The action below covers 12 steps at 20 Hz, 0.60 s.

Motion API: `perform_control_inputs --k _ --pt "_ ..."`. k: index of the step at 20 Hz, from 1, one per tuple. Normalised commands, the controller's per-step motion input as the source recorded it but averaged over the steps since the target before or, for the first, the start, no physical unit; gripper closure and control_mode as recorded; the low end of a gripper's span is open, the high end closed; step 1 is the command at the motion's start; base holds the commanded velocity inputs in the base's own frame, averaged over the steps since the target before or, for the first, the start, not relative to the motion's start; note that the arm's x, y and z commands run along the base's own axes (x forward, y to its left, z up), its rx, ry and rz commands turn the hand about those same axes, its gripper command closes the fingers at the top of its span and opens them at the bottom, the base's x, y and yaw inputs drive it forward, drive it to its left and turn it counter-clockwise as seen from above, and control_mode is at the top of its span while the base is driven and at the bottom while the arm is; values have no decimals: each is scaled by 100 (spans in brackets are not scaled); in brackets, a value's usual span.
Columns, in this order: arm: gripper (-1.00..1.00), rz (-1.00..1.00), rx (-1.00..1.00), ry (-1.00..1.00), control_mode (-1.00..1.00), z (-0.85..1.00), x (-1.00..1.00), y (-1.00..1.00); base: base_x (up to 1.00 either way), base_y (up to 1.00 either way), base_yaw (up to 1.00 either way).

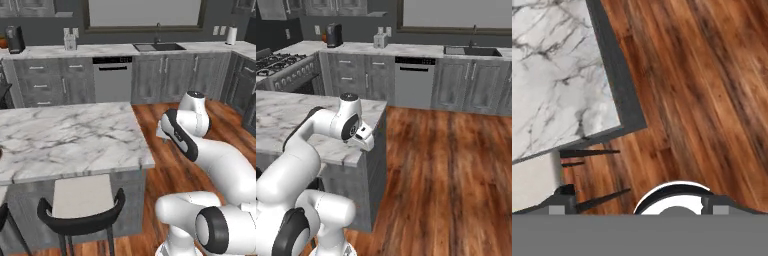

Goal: Take the fork and place it on the left side of the plate. Then take the spoon and place it on the right side of the plate. Make sure they're directly next to the plate.

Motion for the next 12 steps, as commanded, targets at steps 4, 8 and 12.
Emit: perform_control_inputs --k 4,8,12 --pt "-100 0 0 0 100 0 0 0 71 -100 1" --pt "-100 0 0 0 100 0 0 0 69 -100 4" --pt "-100 0 0 0 100 0 0 0 96 -100 6"
